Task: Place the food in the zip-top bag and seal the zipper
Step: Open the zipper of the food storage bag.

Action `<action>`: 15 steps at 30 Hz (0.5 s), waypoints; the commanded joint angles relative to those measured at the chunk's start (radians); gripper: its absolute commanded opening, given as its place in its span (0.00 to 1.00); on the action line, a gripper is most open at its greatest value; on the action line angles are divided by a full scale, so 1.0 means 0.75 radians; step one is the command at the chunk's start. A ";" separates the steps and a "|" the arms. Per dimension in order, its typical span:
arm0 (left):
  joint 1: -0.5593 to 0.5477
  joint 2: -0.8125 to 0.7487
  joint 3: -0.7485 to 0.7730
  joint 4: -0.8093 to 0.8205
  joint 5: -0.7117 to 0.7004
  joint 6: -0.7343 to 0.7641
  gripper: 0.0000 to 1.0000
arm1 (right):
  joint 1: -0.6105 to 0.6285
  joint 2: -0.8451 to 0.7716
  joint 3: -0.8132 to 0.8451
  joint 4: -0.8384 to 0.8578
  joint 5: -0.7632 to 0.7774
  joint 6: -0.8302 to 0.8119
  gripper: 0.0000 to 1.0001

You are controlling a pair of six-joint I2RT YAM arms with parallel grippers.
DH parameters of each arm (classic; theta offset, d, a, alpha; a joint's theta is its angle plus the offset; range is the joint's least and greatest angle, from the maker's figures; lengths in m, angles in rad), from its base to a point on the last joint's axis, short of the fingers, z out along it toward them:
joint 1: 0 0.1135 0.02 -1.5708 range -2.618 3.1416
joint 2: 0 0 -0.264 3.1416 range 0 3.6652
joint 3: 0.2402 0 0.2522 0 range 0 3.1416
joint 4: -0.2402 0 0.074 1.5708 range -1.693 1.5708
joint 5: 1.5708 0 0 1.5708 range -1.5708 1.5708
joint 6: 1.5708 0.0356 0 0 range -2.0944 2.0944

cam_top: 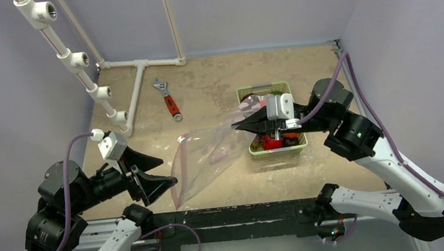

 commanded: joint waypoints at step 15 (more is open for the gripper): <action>0.007 0.103 -0.155 0.280 0.022 -0.087 0.66 | 0.000 0.017 -0.018 0.147 -0.032 0.049 0.00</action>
